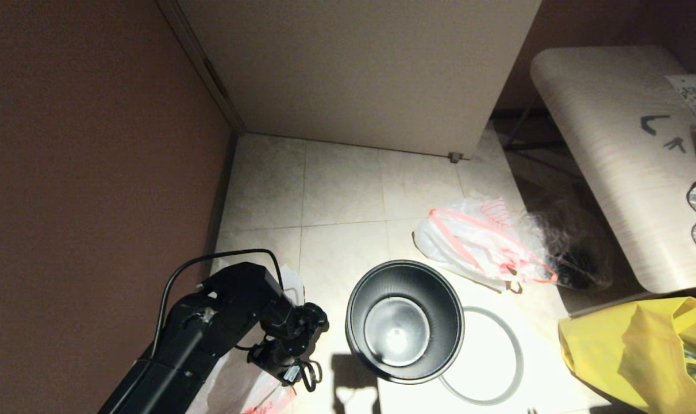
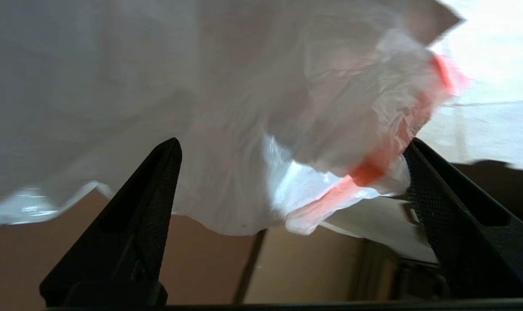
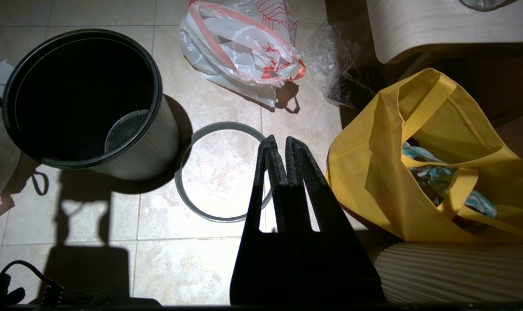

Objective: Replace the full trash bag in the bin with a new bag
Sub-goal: Pick up a new trash bag

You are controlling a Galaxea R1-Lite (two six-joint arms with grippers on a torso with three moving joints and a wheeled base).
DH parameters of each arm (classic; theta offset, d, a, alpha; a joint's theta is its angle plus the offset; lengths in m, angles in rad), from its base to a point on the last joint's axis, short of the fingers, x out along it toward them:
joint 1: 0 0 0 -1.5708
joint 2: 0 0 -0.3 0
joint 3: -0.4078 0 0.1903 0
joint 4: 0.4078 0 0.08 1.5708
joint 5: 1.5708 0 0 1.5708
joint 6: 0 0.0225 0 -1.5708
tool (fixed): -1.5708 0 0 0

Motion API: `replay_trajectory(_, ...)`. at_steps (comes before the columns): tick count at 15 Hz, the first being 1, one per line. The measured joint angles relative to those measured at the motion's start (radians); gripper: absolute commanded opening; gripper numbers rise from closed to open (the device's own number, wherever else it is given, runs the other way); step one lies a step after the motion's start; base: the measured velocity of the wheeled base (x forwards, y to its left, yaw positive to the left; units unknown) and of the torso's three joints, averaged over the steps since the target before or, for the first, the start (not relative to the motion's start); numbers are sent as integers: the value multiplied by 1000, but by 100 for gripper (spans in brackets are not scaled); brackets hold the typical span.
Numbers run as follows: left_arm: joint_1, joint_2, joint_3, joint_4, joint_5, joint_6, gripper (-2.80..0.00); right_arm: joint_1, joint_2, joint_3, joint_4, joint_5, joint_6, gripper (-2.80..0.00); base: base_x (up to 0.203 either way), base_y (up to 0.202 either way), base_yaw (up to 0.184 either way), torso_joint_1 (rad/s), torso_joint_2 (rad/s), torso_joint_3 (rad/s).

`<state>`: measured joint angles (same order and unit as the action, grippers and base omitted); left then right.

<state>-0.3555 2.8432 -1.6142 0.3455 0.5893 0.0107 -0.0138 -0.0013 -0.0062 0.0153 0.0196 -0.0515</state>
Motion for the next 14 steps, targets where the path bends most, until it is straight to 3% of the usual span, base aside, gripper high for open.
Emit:
replay_trajectory(7, -2, 30, -174, 201, 133, 42, 0, 0, 0, 0, 0, 0, 0, -280, 0, 0, 0, 0, 0, 0)
replay_trajectory(11, -14, 48, -308, 427, 221, 47, 0, 0, 0, 0, 0, 0, 0, -280, 0, 0, 0, 0, 0, 0)
replay_trajectory(14, -30, 83, -329, 448, 242, 45, 0, 0, 0, 0, 0, 0, 0, -280, 0, 0, 0, 0, 0, 0)
